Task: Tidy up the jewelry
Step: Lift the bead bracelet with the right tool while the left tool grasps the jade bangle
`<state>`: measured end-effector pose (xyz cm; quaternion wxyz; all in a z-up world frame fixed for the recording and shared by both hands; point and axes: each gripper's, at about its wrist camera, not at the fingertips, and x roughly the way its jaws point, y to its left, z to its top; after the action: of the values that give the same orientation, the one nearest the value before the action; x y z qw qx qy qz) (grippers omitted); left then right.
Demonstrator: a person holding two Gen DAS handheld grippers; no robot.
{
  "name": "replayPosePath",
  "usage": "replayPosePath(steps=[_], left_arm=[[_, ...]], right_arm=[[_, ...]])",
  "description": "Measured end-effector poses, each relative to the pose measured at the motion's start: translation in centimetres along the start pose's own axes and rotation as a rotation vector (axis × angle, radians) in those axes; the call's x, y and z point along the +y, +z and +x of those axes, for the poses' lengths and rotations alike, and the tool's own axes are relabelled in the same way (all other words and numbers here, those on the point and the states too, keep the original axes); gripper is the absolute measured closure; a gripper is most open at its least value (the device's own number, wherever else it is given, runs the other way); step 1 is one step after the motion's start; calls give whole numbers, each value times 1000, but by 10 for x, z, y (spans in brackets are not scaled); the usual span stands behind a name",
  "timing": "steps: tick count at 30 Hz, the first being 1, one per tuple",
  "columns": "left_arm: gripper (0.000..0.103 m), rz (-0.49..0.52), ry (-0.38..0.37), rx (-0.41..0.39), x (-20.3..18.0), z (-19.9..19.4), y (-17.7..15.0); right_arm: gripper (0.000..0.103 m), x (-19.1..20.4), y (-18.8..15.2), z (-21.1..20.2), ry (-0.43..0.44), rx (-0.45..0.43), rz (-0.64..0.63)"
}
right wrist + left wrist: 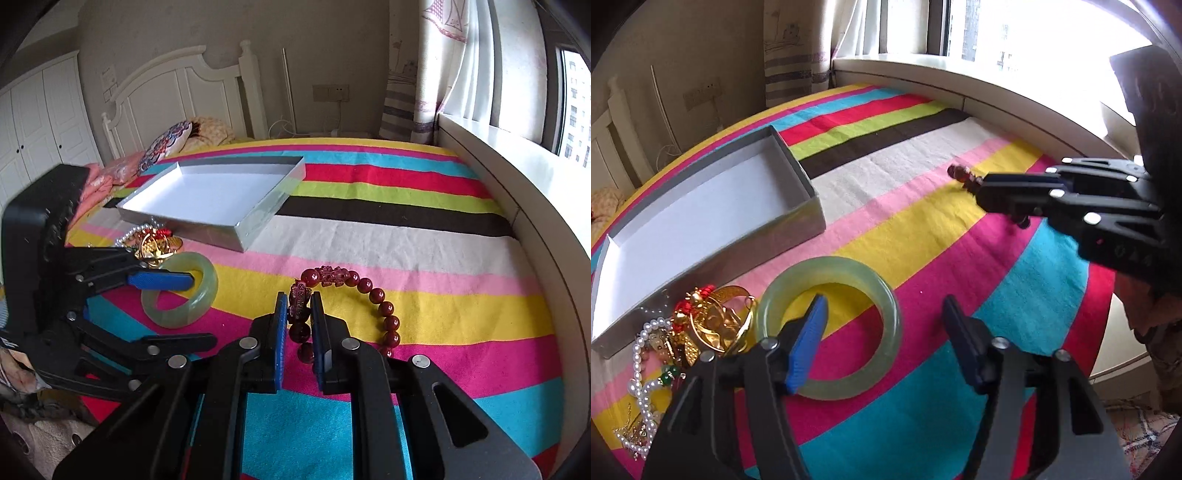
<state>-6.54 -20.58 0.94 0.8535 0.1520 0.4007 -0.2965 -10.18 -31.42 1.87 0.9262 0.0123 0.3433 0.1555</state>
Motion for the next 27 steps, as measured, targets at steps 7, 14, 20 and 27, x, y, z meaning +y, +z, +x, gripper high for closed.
replayPosePath(steps=[7, 14, 20, 27], left_arm=[[90, 30, -4, -10, -1, -4, 3], [90, 26, -6, -91, -3, -29, 11], [90, -47, -90, -168, 7, -46, 16], [90, -69, -101, -211, 10, -59, 19]], right_arm=[[89, -8, 8, -19, 16, -48, 57], [89, 1, 10, -30, 17, -78, 48], [90, 6, 18, -35, 22, -102, 45], [90, 12, 24, -35, 13, -102, 31]])
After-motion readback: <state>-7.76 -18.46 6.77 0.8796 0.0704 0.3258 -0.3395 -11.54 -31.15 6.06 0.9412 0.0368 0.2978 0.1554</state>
